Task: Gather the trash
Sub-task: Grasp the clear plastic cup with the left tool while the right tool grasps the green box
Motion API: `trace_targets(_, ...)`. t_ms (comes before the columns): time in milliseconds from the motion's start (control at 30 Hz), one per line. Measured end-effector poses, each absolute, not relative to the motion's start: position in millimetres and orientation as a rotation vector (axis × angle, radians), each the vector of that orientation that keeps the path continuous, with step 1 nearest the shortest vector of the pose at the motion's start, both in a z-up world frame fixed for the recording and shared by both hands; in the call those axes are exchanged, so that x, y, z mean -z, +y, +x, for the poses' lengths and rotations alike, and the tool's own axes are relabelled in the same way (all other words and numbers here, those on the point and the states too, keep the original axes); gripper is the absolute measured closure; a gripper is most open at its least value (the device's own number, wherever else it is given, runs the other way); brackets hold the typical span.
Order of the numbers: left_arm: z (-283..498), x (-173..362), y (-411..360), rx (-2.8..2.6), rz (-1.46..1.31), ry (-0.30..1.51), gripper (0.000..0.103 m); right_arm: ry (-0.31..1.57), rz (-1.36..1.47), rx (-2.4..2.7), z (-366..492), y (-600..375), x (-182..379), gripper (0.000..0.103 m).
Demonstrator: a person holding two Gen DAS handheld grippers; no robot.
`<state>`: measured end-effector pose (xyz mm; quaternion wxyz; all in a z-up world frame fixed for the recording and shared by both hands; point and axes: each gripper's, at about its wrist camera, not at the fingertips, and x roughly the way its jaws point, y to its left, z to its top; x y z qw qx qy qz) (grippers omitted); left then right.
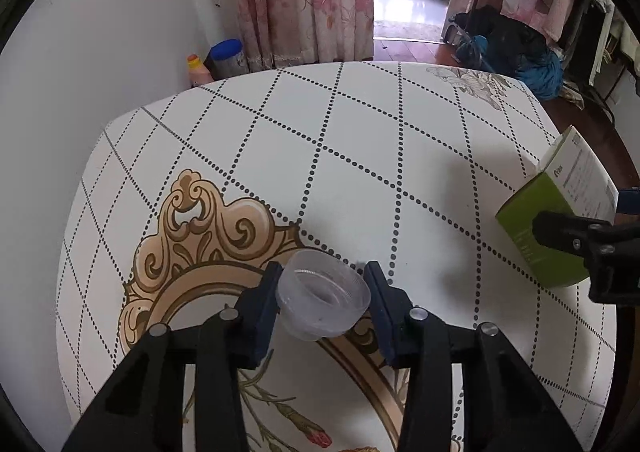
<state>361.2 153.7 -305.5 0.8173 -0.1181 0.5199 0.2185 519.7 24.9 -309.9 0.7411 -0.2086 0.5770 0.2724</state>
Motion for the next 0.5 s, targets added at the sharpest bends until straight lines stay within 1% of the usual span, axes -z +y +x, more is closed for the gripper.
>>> trace_targets(233, 343.2, 277.5, 143.0, -0.485, -0.235, 1.057, 0.065, 1.218, -0.440, -0.601, 503.3, 16.3, 288.6, 0.004)
trace_targets(400, 324.0, 240.8, 128.1, -0.481, -0.231, 1.014, 0.065, 1.168, -0.410, -0.601, 480.2, -3.4, 254.1, 0.004)
trace_targets(500, 306.8, 210.6, 111.9, -0.471, -0.234, 0.982, 0.065, 1.138, -0.370, -0.599, 463.2, -24.6, 222.6, 0.004)
